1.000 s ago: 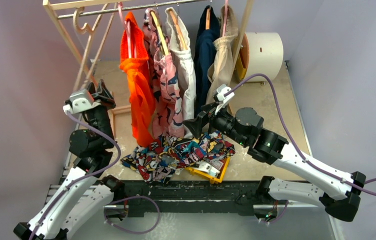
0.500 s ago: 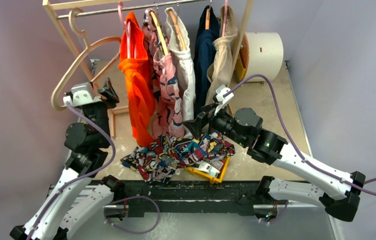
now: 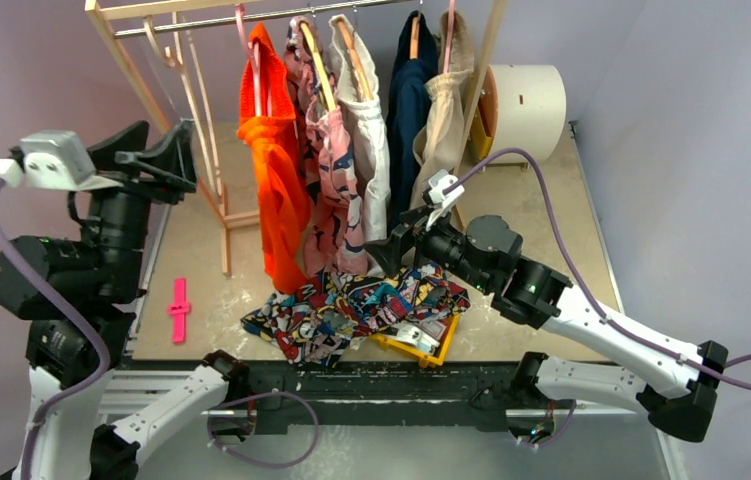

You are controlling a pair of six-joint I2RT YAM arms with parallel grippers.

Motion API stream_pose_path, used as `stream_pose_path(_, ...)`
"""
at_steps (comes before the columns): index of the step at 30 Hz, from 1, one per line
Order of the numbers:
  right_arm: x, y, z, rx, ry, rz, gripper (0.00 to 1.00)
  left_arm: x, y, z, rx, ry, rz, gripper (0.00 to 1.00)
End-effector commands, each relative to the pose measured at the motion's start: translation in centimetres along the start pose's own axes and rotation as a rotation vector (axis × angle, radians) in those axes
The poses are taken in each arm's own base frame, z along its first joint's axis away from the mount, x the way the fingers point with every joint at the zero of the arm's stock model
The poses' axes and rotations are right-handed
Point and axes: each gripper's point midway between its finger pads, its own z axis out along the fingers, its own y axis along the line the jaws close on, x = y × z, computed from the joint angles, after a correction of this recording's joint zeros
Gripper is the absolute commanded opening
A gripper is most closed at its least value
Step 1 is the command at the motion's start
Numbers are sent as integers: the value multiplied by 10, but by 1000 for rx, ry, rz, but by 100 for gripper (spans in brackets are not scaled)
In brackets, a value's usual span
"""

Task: Place the shorts on the hanger
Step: Pick up the hanger from the clothesline.

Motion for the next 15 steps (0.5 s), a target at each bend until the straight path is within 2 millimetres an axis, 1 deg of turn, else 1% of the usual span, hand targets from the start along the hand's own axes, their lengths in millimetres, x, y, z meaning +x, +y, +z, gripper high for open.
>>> stream_pose_path(1, -22, 6, 2, -26, -72, -3, 99, 4, 12, 19, -127, 78, -10, 59)
stream_pose_path(2, -22, 7, 2, -28, -72, -3, 99, 10, 15, 25, -162, 110, 9, 59)
stream_pose_path(3, -23, 7, 1, -28, -73, -3, 99, 21, 19, 30, -202, 156, 31, 59)
stream_pose_path(7, -21, 5, -2, -22, -73, -9, 99, 53, 23, 51, -295, 252, 64, 59)
stream_pose_path(11, -21, 2, -5, -13, -73, -17, 99, 71, 29, 66, -376, 271, 87, 60)
stream_pose_path(15, -23, 2, -10, -13, -80, -20, 99, 80, 37, 75, -450, 280, 123, 61)
